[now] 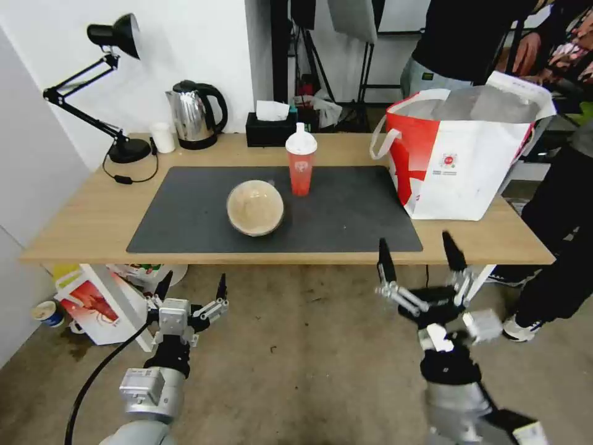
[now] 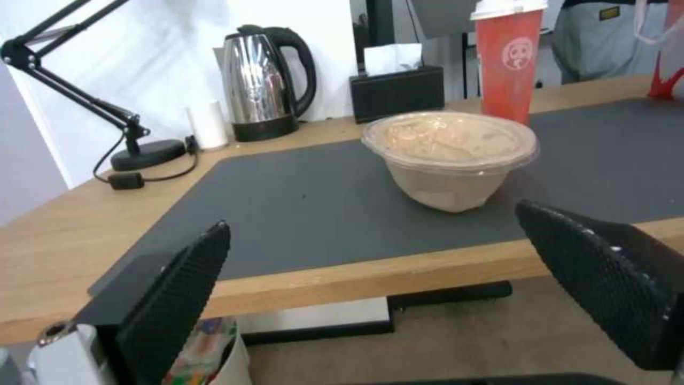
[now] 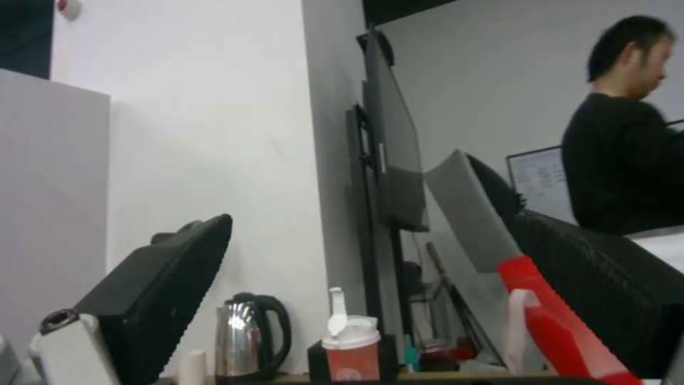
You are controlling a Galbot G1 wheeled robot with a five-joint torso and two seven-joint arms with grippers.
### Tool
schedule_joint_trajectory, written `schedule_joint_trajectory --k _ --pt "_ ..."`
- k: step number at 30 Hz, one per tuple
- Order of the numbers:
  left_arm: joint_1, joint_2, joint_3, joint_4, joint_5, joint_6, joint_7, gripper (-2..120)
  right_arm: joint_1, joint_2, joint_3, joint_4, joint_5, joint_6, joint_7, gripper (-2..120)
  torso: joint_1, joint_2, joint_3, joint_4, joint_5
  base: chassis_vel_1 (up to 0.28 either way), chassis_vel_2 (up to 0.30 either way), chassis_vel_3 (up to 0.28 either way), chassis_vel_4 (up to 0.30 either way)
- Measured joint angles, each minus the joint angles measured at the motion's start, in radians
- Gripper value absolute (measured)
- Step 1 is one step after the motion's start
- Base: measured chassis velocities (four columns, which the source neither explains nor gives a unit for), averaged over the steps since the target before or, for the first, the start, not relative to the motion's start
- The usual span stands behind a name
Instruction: Pick up the trash from the table and place it into the takeout bag.
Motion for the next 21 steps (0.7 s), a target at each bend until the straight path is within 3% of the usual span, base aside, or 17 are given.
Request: schedule_joint_trajectory --k 8,12,21 --pt "0.000 0.000 0.000 0.000 0.000 0.000 0.000 100 0.112 -0.098 -0.005 -0.029 0.216 -0.078 -0.082 100 0.000 0.000 0.000 -0.0001 -0.0001 0.000 0.000 0.000 0.000" --pt "0.000 0.000 0.000 0.000 0.000 0.000 0.000 100 0.235 -0.204 -0.040 -0.058 0.429 -0.156 -0.199 100 0.000 0.000 0.000 0.0001 -0.0002 0.000 0.000 0.000 0.000" --pt "0.000 0.000 0.000 0.000 0.000 0.000 0.000 100 0.403 -0.347 -0.088 -0.145 0.631 -0.241 -0.292 100 0.000 0.000 0.000 -0.0001 -0.0002 0.000 0.000 0.000 0.000"
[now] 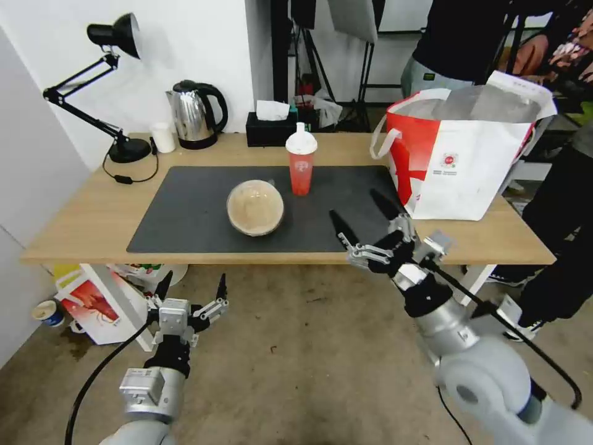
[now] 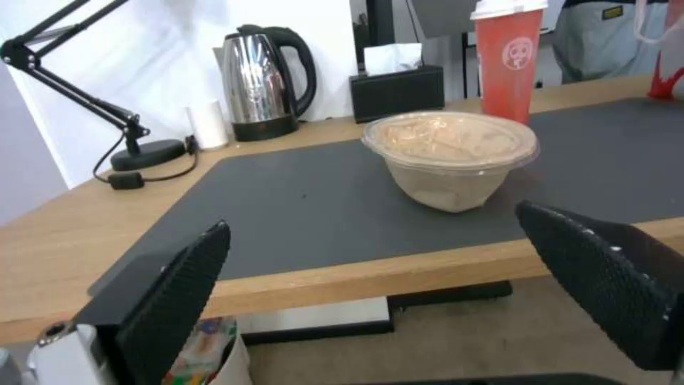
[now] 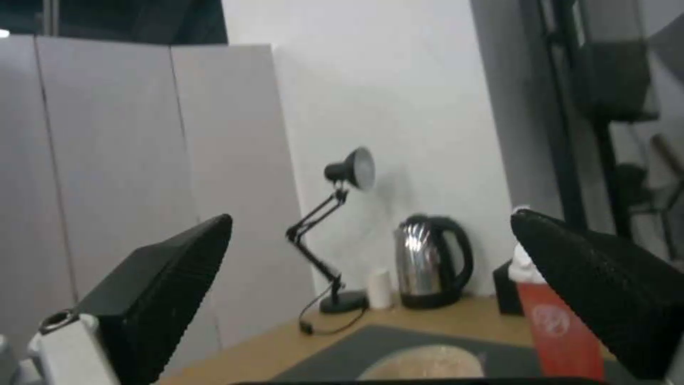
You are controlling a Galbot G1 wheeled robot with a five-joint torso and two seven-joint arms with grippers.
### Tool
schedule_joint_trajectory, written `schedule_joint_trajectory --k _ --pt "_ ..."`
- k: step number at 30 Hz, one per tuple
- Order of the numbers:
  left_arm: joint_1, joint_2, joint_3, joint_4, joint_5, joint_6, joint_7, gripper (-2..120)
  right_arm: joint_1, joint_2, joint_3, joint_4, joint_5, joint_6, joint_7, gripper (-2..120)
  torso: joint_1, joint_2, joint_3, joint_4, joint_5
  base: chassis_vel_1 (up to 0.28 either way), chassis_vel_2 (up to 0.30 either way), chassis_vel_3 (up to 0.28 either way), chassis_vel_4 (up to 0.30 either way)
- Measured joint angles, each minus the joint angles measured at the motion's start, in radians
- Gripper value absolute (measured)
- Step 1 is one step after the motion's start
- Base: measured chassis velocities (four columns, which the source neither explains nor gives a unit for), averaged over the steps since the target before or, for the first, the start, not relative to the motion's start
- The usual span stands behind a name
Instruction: Pick up the trash from the table and place it into the takeout bag.
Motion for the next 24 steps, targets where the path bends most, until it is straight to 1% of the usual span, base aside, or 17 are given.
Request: schedule_joint_trajectory --k 1,5,15,19,24 --pt "0.000 0.000 0.000 0.000 0.000 0.000 0.000 100 0.000 0.000 0.000 0.000 0.000 0.000 0.000 100 0.000 0.000 0.000 0.0000 0.0000 0.000 0.000 0.000 0.000" --pt "0.000 0.000 0.000 0.000 0.000 0.000 0.000 100 0.072 -0.037 -0.029 -0.051 0.069 -0.034 -0.023 100 0.000 0.000 0.000 0.0000 0.0000 0.000 0.000 0.000 0.000" --pt "0.000 0.000 0.000 0.000 0.000 0.000 0.000 100 0.203 -0.025 -0.089 -0.134 0.109 -0.059 -0.015 100 0.000 0.000 0.000 0.0000 -0.0001 0.000 0.000 0.000 0.000" --pt "0.000 0.000 0.000 0.000 0.000 0.000 0.000 100 0.268 -0.021 -0.119 -0.176 0.109 -0.074 0.003 100 0.000 0.000 0.000 0.0000 -0.0001 0.000 0.000 0.000 0.000" --pt "0.000 0.000 0.000 0.000 0.000 0.000 0.000 100 0.302 -0.014 -0.136 -0.206 0.109 -0.093 0.034 100 0.000 0.000 0.000 0.0000 -0.0001 0.000 0.000 0.000 0.000"
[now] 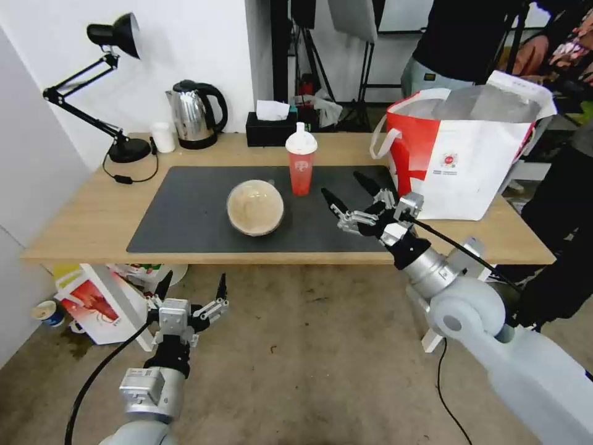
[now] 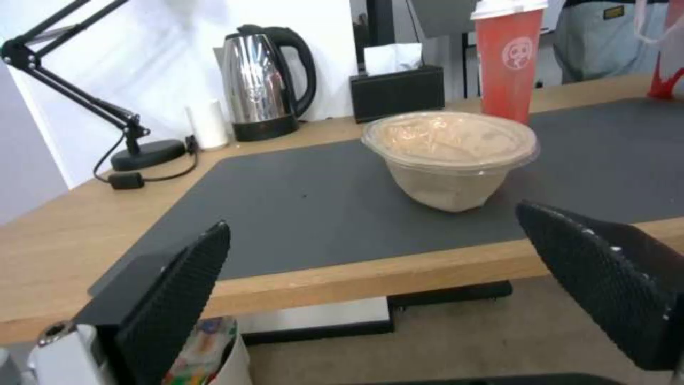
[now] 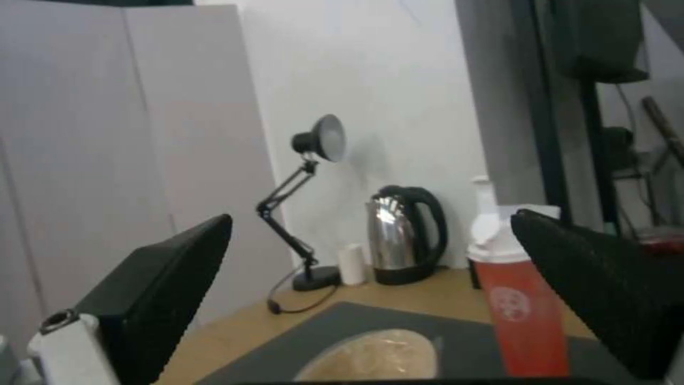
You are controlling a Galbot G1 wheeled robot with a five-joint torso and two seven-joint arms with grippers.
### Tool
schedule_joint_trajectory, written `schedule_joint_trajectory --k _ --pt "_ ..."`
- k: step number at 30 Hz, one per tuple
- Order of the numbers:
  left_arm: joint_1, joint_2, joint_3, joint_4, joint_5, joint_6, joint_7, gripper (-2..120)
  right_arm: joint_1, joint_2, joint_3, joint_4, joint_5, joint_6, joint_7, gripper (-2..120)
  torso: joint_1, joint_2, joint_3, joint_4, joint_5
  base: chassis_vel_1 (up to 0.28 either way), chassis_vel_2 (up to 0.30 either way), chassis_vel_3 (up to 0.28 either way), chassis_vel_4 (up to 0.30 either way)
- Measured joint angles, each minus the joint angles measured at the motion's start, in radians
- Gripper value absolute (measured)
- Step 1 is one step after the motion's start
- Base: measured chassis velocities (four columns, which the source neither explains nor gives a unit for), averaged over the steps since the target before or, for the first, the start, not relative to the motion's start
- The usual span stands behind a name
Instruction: Pick up the trash from the table and place it into the takeout bag.
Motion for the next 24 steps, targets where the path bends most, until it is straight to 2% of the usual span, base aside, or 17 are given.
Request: schedule_joint_trajectory --k 24 --pt "0.000 0.000 0.000 0.000 0.000 0.000 0.000 100 0.037 0.017 -0.004 -0.069 -0.016 -0.061 0.093 100 0.000 0.000 0.000 -0.0001 0.0001 0.000 0.000 0.000 0.000"
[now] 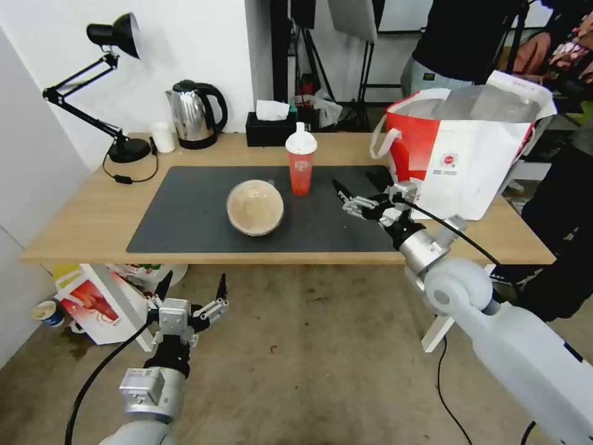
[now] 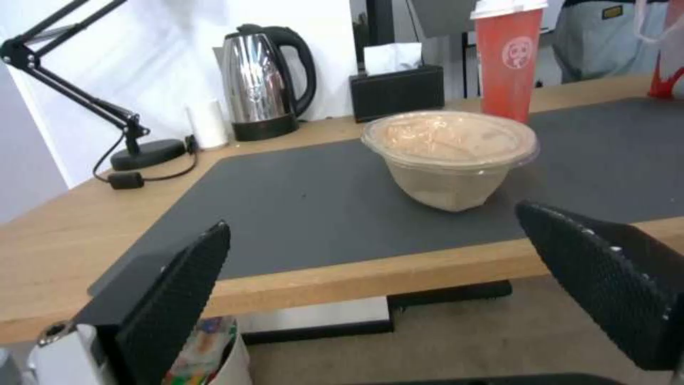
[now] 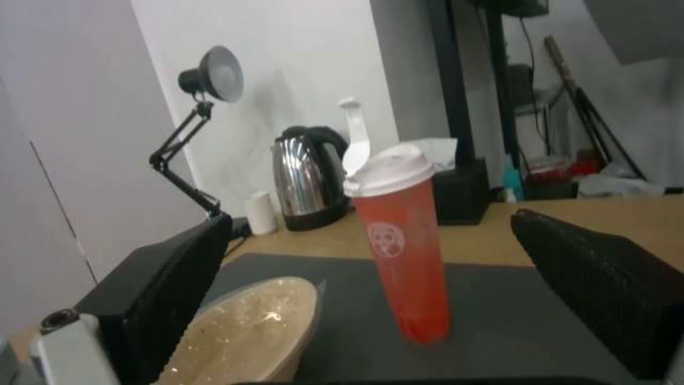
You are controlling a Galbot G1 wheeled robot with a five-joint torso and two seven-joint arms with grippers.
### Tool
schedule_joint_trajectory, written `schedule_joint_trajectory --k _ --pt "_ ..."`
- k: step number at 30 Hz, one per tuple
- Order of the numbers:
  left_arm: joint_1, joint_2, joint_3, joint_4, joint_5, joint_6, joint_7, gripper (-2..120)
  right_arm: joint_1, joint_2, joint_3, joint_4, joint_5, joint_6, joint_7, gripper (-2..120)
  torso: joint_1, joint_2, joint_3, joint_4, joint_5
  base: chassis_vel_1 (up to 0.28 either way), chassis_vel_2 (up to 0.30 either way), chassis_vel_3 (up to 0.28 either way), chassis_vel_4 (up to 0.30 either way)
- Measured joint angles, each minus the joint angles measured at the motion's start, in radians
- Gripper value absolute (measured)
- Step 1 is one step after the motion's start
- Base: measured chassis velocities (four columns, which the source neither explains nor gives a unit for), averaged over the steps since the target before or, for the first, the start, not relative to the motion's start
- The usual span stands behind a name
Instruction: Pick up the trash from the table and place it into the takeout bag.
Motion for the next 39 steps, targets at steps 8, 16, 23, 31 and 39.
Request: schedule_joint_trajectory --k 8,16,23,31,39 --pt "0.000 0.000 0.000 0.000 0.000 0.000 0.000 100 0.134 0.015 -0.080 -0.098 0.035 -0.087 0.048 100 0.000 0.000 0.000 0.0001 -0.0001 0.000 0.000 0.000 0.000" --pt "0.000 0.000 0.000 0.000 0.000 0.000 0.000 100 0.294 0.075 -0.187 -0.250 0.055 -0.111 0.050 100 0.000 0.000 0.000 0.0002 -0.0003 0.000 0.000 0.000 0.000" --pt "0.000 0.000 0.000 0.000 0.000 0.000 0.000 100 0.374 0.109 -0.229 -0.355 0.061 -0.113 0.045 100 0.000 0.000 0.000 0.0000 -0.0002 0.000 0.000 0.000 0.000" --pt "0.000 0.000 0.000 0.000 0.000 0.000 0.000 100 0.432 0.142 -0.262 -0.423 0.065 -0.119 0.033 100 0.000 0.000 0.000 0.0000 -0.0001 0.000 0.000 0.000 0.000" --pt "0.000 0.000 0.000 0.000 0.000 0.000 0.000 100 0.494 0.194 -0.308 -0.501 0.061 -0.120 0.025 100 0.000 0.000 0.000 0.0002 -0.0001 0.000 0.000 0.000 0.000"
